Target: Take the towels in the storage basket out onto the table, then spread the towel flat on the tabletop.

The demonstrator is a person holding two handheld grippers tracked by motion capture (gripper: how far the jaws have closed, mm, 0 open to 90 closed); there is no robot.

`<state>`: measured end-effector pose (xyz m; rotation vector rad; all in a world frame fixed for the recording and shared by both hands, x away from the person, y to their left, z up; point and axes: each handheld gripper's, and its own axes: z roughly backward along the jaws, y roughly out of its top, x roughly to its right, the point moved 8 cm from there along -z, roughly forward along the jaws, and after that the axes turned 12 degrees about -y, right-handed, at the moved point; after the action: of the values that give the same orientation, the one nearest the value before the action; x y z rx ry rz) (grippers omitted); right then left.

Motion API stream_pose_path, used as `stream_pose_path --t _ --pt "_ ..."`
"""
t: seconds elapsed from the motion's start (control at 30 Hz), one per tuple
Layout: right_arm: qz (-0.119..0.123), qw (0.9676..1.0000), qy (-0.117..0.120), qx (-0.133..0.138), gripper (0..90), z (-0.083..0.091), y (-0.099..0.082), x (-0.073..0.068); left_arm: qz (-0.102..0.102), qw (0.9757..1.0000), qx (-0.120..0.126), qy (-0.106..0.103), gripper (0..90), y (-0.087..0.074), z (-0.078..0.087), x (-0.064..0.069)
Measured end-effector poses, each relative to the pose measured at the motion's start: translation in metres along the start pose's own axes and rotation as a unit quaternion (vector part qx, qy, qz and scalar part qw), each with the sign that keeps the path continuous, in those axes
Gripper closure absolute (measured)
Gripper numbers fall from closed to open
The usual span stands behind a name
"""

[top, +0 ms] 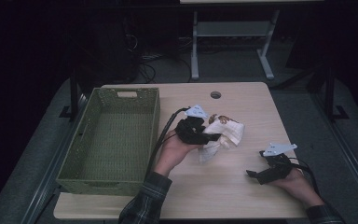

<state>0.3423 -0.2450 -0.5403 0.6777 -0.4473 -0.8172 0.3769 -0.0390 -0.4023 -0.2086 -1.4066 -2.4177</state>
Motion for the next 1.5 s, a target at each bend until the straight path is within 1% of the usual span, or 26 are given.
stream_pose_path --t 0.03,0.1,0.13,0.23,0.27,0.4,0.47,0.5,0.53,0.6,0.67,0.77,0.83,0.9,0.93,0.97,1.0,1.03,1.1,1.13,1.2,1.3,1.37,1.5 --pt "0.0 1.0 0.0 0.0 1.1 0.0 0.0 0.0 -0.001 1.0 -0.006 -0.001 71.5 -0.002 -0.005 0.0" --pt "0.0 1.0 0.0 0.0 1.1 0.0 0.0 0.0 0.004 0.9999 -0.01 -0.012 71.4 -0.006 -0.014 -0.001" --pt "0.0 1.0 0.0 0.0 1.1 0.0 0.0 0.0 0.005 0.9999 -0.013 -0.011 71.5 -0.009 -0.019 -0.002" --pt "0.001 1.0 0.0 0.001 1.1 0.0 0.0 0.0 0.004 0.9995 -0.029 -0.008 71.5 -0.017 -0.033 -0.005" --pt "0.001 1.0 0.0 0.001 1.1 0.0 0.0 0.0 0.007 0.9993 -0.035 -0.009 71.5 -0.021 -0.037 -0.006" --pt "0.002 1.0 -0.001 0.0 1.1 0.0 0.0 0.0 0.007 0.9987 -0.048 -0.013 71.4 -0.033 -0.057 -0.008" --pt "0.002 1.0 -0.001 0.0 1.1 0.0 0.0 0.0 0.007 0.9985 -0.053 -0.014 71.4 -0.037 -0.062 -0.007" --pt "0.002 1.0 -0.001 0.0 1.1 0.0 0.0 0.0 0.002 0.9984 -0.054 -0.015 71.4 -0.039 -0.067 -0.007" --pt "0.002 1.0 -0.001 0.0 1.1 0.0 0.0 0.0 0.002 0.9982 -0.058 -0.015 71.4 -0.041 -0.07 -0.007" --pt "0.002 1.0 -0.001 0.0 1.1 0.0 0.0 0.0 -0.001 0.998 -0.062 -0.012 71.3 -0.045 -0.075 -0.008" --pt "0.003 1.0 -0.001 0.001 1.1 0.0 0.0 0.001 0.004 0.9976 -0.069 -0.007 71.3 -0.053 -0.081 -0.011" --pt "0.002 1.0 -0.001 0.0 1.1 0.0 0.0 0.0 0.012 0.9974 -0.071 -0.005 70.9 -0.061 -0.085 -0.014" --pt "0.002 1.0 -0.001 0.0 1.1 0.0 0.0 0.0 0.017 0.997 -0.076 -0.002 70.1 -0.067 -0.087 -0.017" --pt "0.002 1.0 -0.001 0.0 1.1 0.0 0.0 0.0 0.024 0.9969 -0.075 -0.001 67.3 -0.07 -0.087 -0.019" --pt "0.003 1.0 -0.001 0.0 1.1 0.0 0.0 0.0 0.03 0.997 -0.071 -0.001 64.0 -0.071 -0.088 -0.02" --pt "0.003 1.0 -0.001 0.0 1.1 0.0 0.0 0.0 0.031 0.9973 -0.067 -0.003 59.5 -0.072 -0.089 -0.02" --pt "0.003 1.0 -0.001 0.0 1.1 0.0 0.0 0.0 0.03 0.9974 -0.065 -0.003 51.9 -0.072 -0.088 -0.021" --pt "0.002 1.0 -0.001 0.0 1.1 0.0 0.0 0.0 0.033 0.9975 -0.062 -0.006 47.3 -0.072 -0.088 -0.021" --pt "0.002 1.0 -0.001 0.0 1.1 0.0 0.0 0.0 0.04 0.9974 -0.059 -0.007 39.1 -0.072 -0.085 -0.021" --pt "0.002 1.0 -0.001 0.0 1.1 0.0 0.0 0.0 0.038 0.9973 -0.063 -0.007 36.4 -0.072 -0.084 -0.021" --pt "0.002 1.0 0.0 0.0 1.1 0.0 0.0 0.0 0.036 0.9975 -0.06 -0.006 32.4 -0.072 -0.08 -0.021" --pt "0.002 1.0 0.0 0.0 1.1 0.0 0.0 0.0 0.036 0.9976 -0.06 0.002 28.1 -0.073 -0.073 -0.019" --pt "0.002 1.0 0.0 0.0 1.1 0.0 0.0 0.0 0.031 0.9975 -0.063 0.01 27.3 -0.073 -0.066 -0.017" --pt "0.003 1.0 0.001 0.001 1.1 0.0 -0.001 0.0 0.029 0.998 -0.052 0.022 26.1 -0.074 -0.051 -0.013"
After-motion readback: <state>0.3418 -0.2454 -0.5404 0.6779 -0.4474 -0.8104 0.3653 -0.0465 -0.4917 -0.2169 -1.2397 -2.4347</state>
